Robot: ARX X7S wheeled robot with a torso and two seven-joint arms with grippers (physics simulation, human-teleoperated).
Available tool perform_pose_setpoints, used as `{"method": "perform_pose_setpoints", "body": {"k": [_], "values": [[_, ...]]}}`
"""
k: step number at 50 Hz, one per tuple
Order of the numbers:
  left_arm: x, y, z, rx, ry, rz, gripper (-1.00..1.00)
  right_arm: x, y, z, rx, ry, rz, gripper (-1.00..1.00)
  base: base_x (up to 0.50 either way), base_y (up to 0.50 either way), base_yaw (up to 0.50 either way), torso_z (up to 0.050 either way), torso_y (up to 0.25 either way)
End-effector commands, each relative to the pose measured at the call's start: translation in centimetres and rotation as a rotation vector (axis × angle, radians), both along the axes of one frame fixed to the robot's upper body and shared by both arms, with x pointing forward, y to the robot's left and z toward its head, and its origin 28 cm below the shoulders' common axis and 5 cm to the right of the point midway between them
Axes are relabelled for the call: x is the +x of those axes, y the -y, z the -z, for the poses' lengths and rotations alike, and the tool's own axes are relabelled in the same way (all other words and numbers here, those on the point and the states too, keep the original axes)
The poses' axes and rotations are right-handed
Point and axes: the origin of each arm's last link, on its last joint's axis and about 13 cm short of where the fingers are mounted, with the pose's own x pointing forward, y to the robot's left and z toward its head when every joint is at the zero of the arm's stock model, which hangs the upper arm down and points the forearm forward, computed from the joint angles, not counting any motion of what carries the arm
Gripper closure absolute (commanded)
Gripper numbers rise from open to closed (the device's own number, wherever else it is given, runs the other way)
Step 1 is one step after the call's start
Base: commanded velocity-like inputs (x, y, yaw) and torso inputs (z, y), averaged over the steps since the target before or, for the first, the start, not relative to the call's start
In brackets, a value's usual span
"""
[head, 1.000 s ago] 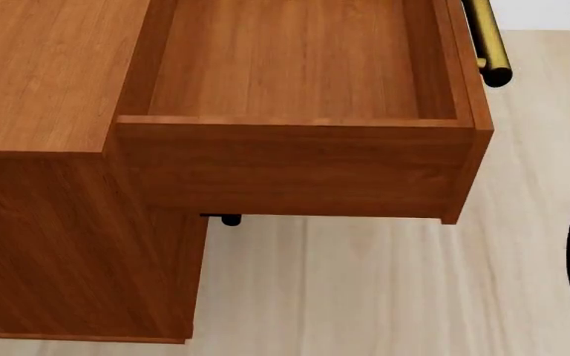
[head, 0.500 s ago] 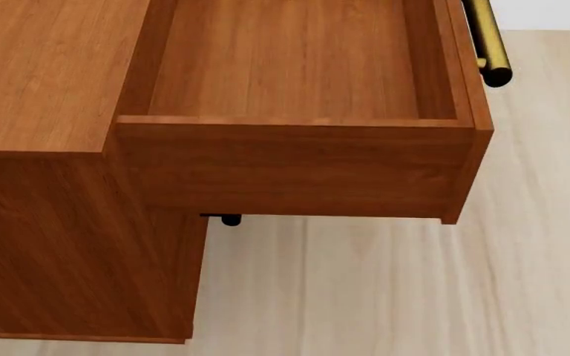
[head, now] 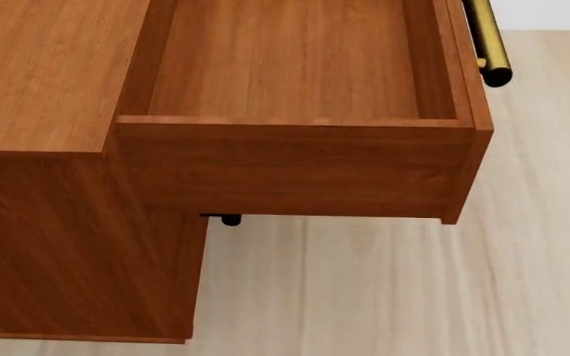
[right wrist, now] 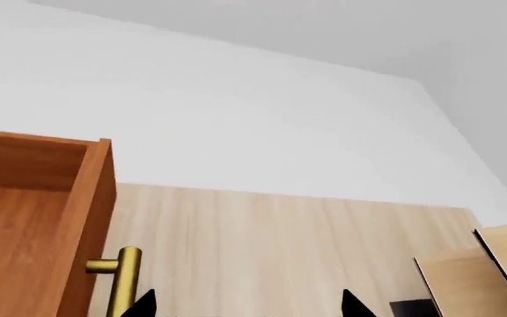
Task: Close the bottom drawer of the cabinet and open the top drawer.
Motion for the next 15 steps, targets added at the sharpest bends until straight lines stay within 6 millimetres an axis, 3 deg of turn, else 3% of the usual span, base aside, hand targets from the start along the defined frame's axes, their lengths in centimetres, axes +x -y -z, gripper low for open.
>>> {"method": "perform_pose_setpoints", "body": {"k": [1, 15], "values": [[0.0, 0.0, -0.1, -0.001, 0.001, 0.001, -1.00, -3.2, 0.9, 0.5, 0.033, 0.042, 0.030, -1.00, 0.00, 0.00, 0.00, 0.000, 0.000], [-0.1, 0.0, -0.4, 0.004, 0.009, 0.000, -1.00, -6.2, 2.1, 1.1, 0.091, 0.115, 0.038, -1.00, 0.00, 0.00, 0.00, 0.000, 0.000]]}}
